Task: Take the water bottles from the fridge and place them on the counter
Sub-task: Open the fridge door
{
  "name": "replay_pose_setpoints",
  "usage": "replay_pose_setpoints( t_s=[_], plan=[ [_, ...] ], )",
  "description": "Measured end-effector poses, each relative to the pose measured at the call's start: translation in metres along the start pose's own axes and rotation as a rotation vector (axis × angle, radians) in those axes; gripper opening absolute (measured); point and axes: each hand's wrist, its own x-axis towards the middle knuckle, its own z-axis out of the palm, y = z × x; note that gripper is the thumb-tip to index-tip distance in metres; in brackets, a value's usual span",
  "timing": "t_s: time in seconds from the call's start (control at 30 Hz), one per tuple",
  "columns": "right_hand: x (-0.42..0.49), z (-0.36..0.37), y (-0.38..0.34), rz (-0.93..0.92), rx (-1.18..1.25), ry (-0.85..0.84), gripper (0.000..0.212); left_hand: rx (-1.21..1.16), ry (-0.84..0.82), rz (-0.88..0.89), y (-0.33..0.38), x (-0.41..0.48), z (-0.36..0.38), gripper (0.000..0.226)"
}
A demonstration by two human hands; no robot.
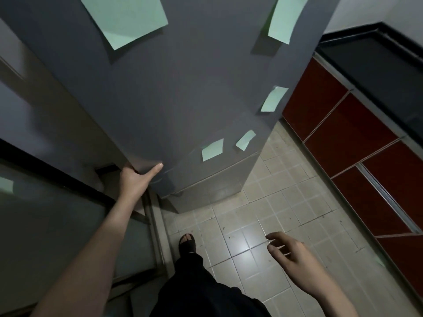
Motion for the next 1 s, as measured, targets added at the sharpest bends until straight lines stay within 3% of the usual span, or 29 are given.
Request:
replay_pose_setpoints(
  t_s=[0.13, 0.23, 0.43, 0.63, 0.73, 0.8, 0.9, 1.0],
  plan=[
    [-0.018, -0.006, 0.023, -0.002, -0.017, -0.006, 0.017, -0.026, -0.016, -0.009, -0.008, -0.040, 0.004, 0.086],
    [-0.029, -0.006, 0.033, -0.001, -0.023, -0.030, 0.022, -0.052, -0.060, -0.022, -0.015, -0.075, 0.006, 0.085],
    [-0.047, 0.003, 0.044, -0.015, -0.014, -0.079, 0.012, 0.034, -0.243, -0.009, -0.023, -0.153, 0.020, 0.088],
    [-0.064, 0.014, 0.051, 0.005, -0.003, -0.081, 0.014, 0.097, -0.448, -0.133, 0.004, -0.238, 0.053, 0.053],
    [-0.072, 0.018, 0.056, 0.019, 0.016, -0.060, 0.017, 0.208, -0.542, -0.143, 0.012, -0.267, 0.068, 0.052],
    [-0.077, 0.019, 0.060, 0.028, 0.026, -0.052, 0.017, 0.312, -0.607, -0.064, 0.016, -0.282, 0.075, 0.056],
    [-0.086, 0.020, 0.069, 0.043, 0.042, -0.020, 0.013, 0.332, -0.678, 0.143, 0.024, -0.298, 0.084, 0.041],
    [-0.095, 0.019, 0.082, 0.076, 0.070, 0.018, 0.012, 0.355, -0.756, 0.269, 0.028, -0.309, 0.097, 0.054]
  ],
)
